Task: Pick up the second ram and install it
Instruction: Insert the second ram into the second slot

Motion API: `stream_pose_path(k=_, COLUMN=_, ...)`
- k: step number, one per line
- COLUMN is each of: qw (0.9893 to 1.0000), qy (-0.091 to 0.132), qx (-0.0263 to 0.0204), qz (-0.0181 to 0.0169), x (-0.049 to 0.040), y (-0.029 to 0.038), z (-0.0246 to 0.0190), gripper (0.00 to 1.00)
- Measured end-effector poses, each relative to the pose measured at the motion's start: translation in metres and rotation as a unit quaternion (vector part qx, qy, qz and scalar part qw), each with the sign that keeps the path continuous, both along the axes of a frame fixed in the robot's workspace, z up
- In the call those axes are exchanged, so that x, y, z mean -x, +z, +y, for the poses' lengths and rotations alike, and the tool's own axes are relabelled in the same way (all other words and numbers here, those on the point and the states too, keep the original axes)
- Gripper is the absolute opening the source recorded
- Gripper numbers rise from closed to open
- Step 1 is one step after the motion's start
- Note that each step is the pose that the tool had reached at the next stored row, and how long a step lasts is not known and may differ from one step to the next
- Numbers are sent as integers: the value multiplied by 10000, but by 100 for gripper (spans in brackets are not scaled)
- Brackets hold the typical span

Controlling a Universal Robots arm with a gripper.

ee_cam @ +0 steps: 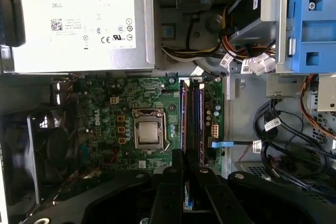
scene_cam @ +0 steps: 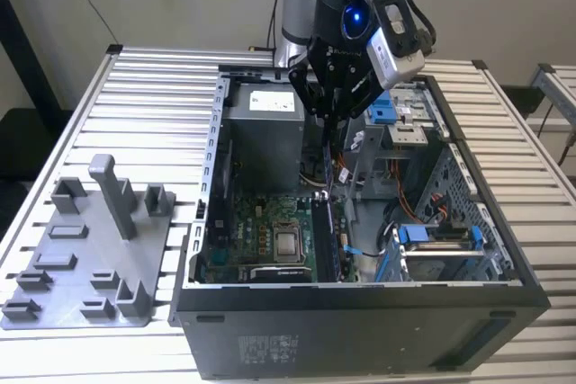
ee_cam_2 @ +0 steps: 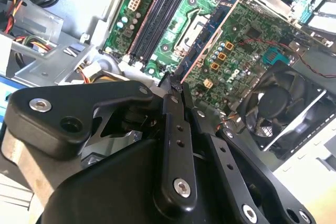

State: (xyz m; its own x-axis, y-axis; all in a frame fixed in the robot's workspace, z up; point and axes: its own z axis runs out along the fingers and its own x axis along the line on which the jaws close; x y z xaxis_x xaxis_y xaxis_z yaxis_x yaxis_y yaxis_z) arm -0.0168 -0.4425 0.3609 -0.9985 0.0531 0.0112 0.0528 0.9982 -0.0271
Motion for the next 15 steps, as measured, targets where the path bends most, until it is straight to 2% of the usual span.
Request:
stream_pose_path(k=4, qw=10000, qy=6, qx=-1, qz=-2, x=-1, y=-26, z=0, gripper=14)
stream_pose_path(k=8, qw=10000, qy=51, qx=-1, qz=-6, x=0, y=-94, z=-1, gripper=14)
stream_pose_path(k=15, qw=9993, qy=374, qx=0, qz=-5, x=-11, y=-181, z=-6, gripper=14)
